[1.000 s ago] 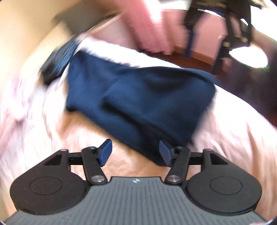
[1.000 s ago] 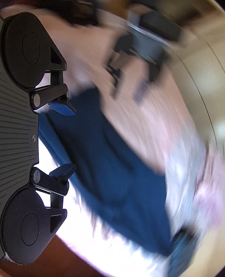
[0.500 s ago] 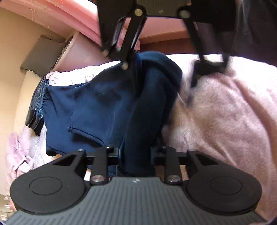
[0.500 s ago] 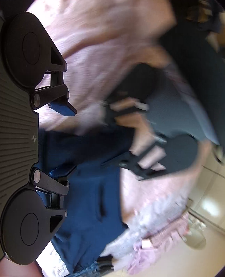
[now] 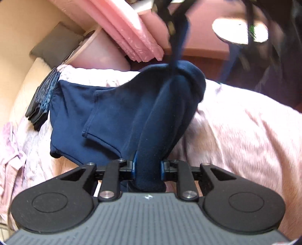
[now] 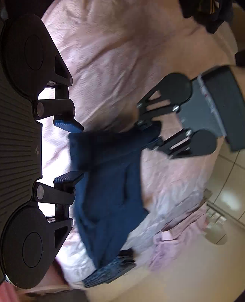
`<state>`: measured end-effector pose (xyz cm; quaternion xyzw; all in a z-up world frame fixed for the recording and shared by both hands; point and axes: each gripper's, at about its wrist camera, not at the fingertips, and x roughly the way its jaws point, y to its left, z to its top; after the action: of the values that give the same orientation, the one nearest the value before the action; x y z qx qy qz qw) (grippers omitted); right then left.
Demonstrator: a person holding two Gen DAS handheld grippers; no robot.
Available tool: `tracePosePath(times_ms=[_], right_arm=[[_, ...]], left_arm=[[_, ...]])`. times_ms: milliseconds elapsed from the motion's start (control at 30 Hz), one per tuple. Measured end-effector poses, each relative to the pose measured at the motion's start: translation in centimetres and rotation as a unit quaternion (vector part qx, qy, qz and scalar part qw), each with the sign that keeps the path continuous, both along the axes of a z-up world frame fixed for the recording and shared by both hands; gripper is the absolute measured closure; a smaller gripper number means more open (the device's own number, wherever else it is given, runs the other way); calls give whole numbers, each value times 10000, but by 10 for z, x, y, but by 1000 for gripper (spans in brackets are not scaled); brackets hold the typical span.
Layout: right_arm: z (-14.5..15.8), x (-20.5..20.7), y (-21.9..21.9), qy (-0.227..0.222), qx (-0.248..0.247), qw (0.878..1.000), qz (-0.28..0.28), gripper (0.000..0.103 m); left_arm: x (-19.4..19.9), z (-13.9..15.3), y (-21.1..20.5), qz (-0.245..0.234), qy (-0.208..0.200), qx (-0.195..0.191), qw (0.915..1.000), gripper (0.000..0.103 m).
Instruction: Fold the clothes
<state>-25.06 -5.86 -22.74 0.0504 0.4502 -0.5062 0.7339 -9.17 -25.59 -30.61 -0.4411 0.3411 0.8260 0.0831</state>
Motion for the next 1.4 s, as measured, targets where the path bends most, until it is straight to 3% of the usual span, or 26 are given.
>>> tracePosePath(times_ms=[100,133,167,267,367,467,533,667,767,800,833,867,933,1200,1400], right_arm=[[-8,10,-12,-201,-78,9997,150,56],[-11,6,-17,-221,-19,9997,46,76],[-14,-6,-18,-172,77,9997,-166,84],[-20,-48,5,18,365,9978,-545,83],[-10,-48,24,187,384,9977,-526,82],[-4,-33,20,254,269,9980,-506,65],[-8,-21,8,305,143,9986,-402,31],[-43,10,-29,521,-200,9984,19,29],[-61,5,-50,788,-418,9960,100,29],[-65,0,-56,817,-416,9958,87,34],[-66,-8,-62,743,-353,9966,57,54],[-67,-15,-68,664,-286,9974,46,64],[-67,-20,-74,604,-205,9979,108,76],[-21,-19,-49,-29,120,9995,279,86],[34,-11,-28,-945,676,9911,645,88]], left_arm=[[1,6,-3,8,-51,44,10000,86],[2,7,-3,-10,-67,48,10000,86],[2,8,-2,-52,-69,78,9999,86],[0,7,5,-206,-66,155,9996,86],[-4,3,4,-52,-59,225,9997,87],[-1,6,-4,107,-51,348,9993,87],[0,12,-11,219,-23,532,9983,87],[-2,26,-24,359,50,815,9960,87],[1,30,-29,319,67,804,9962,87],[2,30,-29,288,63,765,9966,87],[2,27,-27,241,41,677,9974,86],[1,25,-25,193,18,589,9981,86],[0,22,-22,138,-20,467,9988,87],[34,65,-10,108,-225,658,9975,89],[54,113,-9,255,-682,1116,9911,89]])
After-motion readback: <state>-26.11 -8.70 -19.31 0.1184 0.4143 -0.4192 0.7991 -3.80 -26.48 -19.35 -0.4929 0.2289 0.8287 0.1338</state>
